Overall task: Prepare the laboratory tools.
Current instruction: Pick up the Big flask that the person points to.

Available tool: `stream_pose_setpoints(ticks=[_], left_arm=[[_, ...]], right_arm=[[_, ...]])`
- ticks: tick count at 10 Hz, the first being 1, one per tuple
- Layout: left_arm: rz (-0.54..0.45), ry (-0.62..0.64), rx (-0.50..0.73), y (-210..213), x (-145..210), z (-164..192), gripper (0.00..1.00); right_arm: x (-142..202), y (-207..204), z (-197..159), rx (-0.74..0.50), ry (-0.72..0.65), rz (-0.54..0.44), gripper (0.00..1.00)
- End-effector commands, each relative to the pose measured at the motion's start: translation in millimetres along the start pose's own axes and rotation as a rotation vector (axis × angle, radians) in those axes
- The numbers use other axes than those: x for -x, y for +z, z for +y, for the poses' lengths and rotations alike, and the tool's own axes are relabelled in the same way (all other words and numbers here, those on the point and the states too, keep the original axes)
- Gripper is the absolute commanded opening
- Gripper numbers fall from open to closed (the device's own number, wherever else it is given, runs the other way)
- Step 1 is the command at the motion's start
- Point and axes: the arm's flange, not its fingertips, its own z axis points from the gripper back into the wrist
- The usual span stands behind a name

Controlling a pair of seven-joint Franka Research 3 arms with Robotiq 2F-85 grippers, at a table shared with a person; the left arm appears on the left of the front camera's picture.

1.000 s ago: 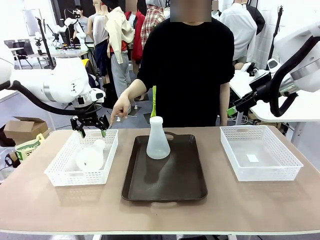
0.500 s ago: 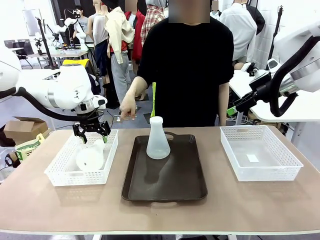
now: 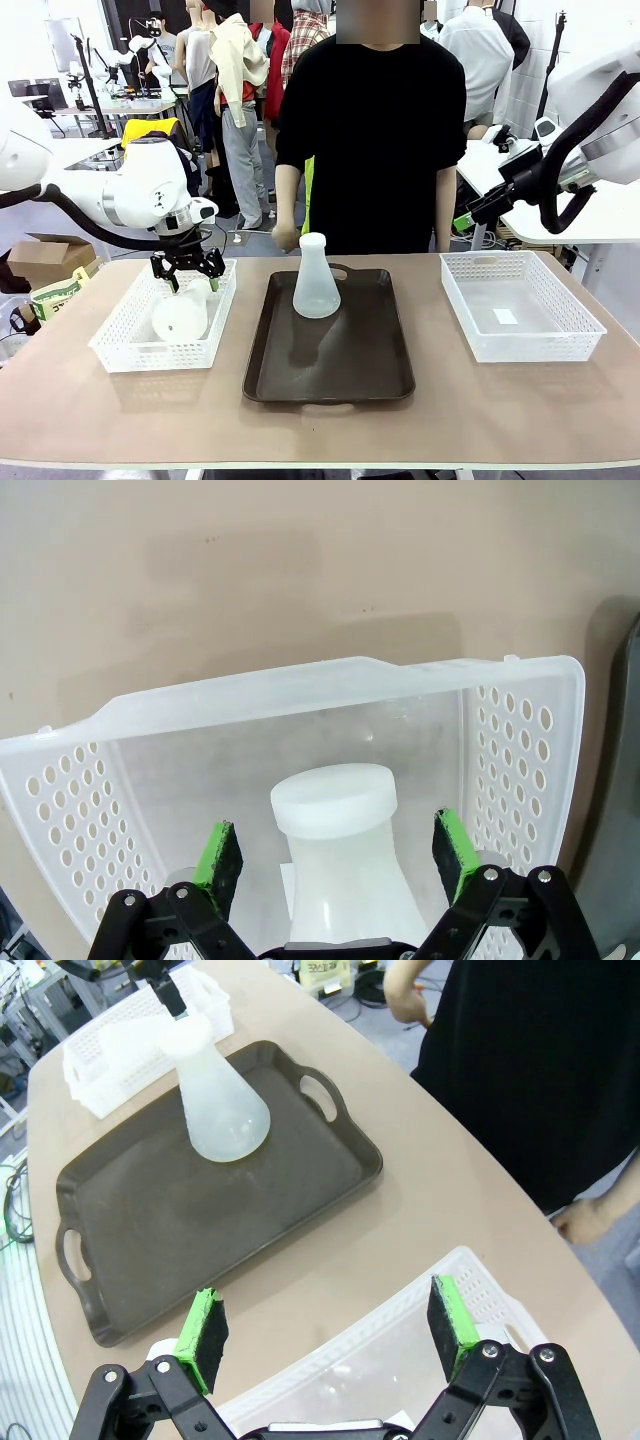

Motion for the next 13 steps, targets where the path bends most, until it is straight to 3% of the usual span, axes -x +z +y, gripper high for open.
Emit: stream_pose_setpoints(ticks=[1,3,5,6,10,11,13], left_arm=[[-0.021,0.046,-0.008,-2.8,-4.3,-2.8,1.0],[-0.016,0.064,-0.018,-7.4,-7.2,-2.0,1.0],[-0.012,0.063,-0.025,-10.7,-8.0,-3.3,0.91],[-0.016,0.052,-0.023,-11.8,-8.5,-4.3,0.79],[-0.008,0.054,-0.03,-14.6,-8.5,-7.8,0.05],[-0.008,0.055,-0.035,-14.0,-8.3,-8.6,0.0],[-0.008,0.063,-0.039,-14.0,-7.9,-7.4,0.0]], right_arm=[[-0.1,1.1,0.8,0.001,-0.008,0.018,1.0],[-0.1,1.1,0.8,0.001,-0.008,0.018,1.0],[-0.1,1.1,0.8,0.001,-0.008,0.018,1.0],[-0.1,1.1,0.8,0.001,-0.008,0.018,1.0],[-0.1,1.1,0.8,0.001,-0.008,0.018,1.0],[-0.1,1.1,0.8,0.001,-0.008,0.018,1.0],[-0.1,1.1,0.8,0.001,-0.008,0.018,1.0]])
